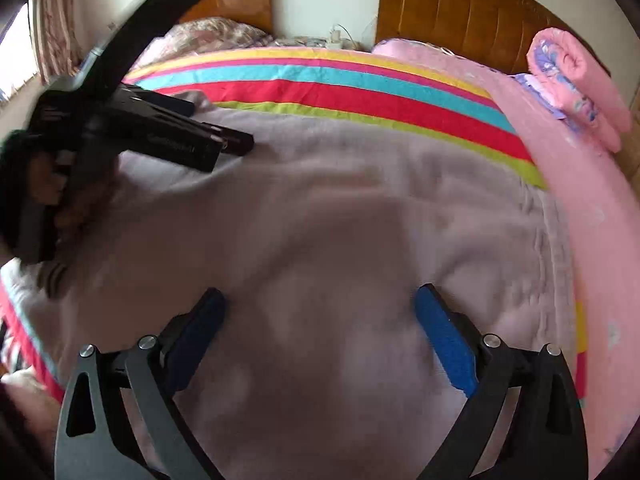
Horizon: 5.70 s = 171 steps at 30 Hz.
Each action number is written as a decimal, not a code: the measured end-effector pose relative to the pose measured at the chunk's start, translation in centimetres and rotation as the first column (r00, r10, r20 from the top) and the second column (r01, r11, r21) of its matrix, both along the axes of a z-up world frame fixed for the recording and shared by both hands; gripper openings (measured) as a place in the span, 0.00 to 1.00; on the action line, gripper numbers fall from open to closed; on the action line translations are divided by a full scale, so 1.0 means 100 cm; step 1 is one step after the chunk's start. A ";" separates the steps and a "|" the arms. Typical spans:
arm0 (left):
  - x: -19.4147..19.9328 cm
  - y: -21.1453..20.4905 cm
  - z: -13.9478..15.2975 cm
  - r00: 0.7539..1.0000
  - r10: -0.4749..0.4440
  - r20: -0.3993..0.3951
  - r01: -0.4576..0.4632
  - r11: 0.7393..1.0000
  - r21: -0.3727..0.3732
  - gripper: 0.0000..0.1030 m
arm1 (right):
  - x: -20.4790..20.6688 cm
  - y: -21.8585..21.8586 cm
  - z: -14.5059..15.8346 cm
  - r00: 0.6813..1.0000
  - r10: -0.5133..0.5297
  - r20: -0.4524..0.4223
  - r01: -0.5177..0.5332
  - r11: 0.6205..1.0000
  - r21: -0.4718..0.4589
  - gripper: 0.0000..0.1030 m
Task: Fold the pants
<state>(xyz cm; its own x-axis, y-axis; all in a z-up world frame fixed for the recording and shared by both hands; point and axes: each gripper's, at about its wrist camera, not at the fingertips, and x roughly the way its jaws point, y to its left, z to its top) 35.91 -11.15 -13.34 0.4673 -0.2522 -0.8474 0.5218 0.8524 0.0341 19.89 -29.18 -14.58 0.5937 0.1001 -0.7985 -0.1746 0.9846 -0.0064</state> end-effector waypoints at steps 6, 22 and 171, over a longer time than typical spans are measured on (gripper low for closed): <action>0.000 -0.005 -0.001 1.000 0.009 0.015 -0.009 1.000 -0.002 0.99 | -0.031 -0.016 -0.002 1.000 -0.001 -0.003 0.002 1.000 0.031 0.90; -0.002 -0.006 -0.001 1.000 0.016 0.024 -0.016 1.000 -0.003 0.99 | -0.017 0.025 0.023 0.996 0.056 0.065 -0.059 0.997 0.041 0.90; -0.122 0.332 0.009 0.875 0.143 -0.463 -0.441 0.633 -0.637 0.99 | -0.137 0.135 0.043 0.934 0.281 0.218 -0.317 0.936 0.151 0.60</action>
<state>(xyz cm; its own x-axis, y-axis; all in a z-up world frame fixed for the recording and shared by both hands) 23.73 22.07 -12.40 0.3483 -0.7377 -0.5783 0.0877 0.6399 -0.7634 6.20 -15.70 -10.25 0.6523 0.4288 -0.6250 -0.4744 0.8741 0.1046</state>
